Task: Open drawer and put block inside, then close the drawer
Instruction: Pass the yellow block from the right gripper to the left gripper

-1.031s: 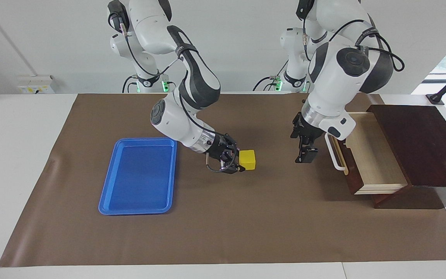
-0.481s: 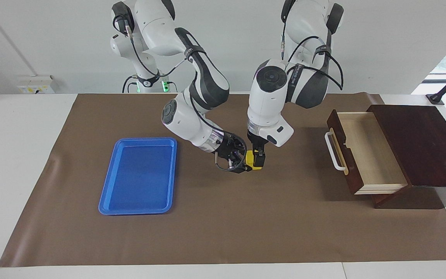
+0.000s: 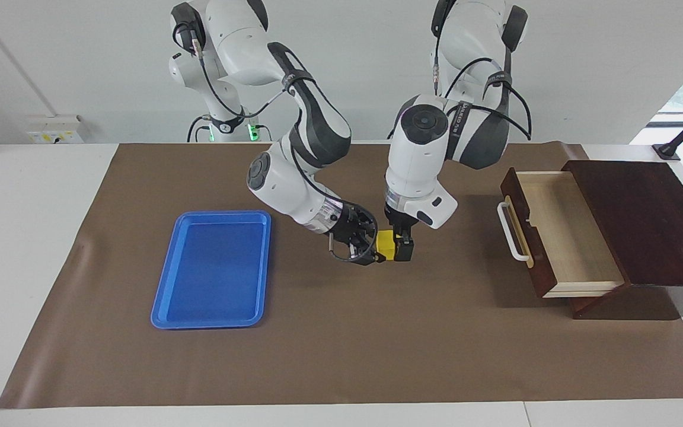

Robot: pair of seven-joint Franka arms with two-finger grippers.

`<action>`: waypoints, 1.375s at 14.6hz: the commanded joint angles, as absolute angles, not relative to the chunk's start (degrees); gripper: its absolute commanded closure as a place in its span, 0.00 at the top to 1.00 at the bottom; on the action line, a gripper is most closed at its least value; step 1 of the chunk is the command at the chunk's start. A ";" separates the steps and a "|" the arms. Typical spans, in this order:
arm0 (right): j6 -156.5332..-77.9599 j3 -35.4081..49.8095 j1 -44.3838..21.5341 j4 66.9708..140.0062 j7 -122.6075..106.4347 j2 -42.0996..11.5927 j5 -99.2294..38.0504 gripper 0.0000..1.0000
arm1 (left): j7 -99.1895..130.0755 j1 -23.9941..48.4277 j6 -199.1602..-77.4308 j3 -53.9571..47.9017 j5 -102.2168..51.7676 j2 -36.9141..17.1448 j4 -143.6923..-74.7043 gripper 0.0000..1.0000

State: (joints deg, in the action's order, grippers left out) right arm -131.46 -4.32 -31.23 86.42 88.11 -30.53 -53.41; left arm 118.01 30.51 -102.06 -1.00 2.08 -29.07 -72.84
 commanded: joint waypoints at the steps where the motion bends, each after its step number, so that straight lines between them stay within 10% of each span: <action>1: -132.01 -4.31 -31.20 85.25 88.95 -31.20 -53.96 0.00 | 119.71 31.03 -103.80 -0.79 3.43 -28.57 -75.05 1.00; 6: -132.10 -4.39 -31.20 85.43 88.95 -31.20 -53.96 0.00 | 122.43 31.46 -104.94 -0.70 4.22 -28.56 -75.76 1.00; 8: -132.10 -4.31 -31.20 85.43 88.95 -31.20 -53.96 0.00 | 124.36 31.46 -105.38 -0.70 4.31 -28.56 -75.67 0.72; 11: -132.10 -4.31 -31.20 85.43 88.95 -31.20 -53.96 0.00 | 124.37 31.73 -105.82 -0.79 5.53 -28.56 -75.67 0.02; 12: -132.10 -4.31 -31.20 85.52 88.95 -31.20 -53.96 0.16 | 124.28 31.73 -105.73 -0.79 5.89 -28.56 -75.59 0.00; 13: -132.10 -4.31 -31.20 85.43 89.12 -31.20 -54.05 0.52 | 124.28 31.73 -105.73 -0.79 5.89 -28.56 -75.59 0.00; 14: -132.27 -4.31 -31.20 85.43 89.21 -31.20 -54.05 0.62 | 124.19 31.73 -105.73 -0.79 5.98 -28.56 -75.59 0.00; 20: -132.45 -4.31 -31.29 85.34 89.38 -31.20 -54.14 0.80 | 123.84 31.29 -104.86 -0.79 6.15 -28.39 -75.24 0.00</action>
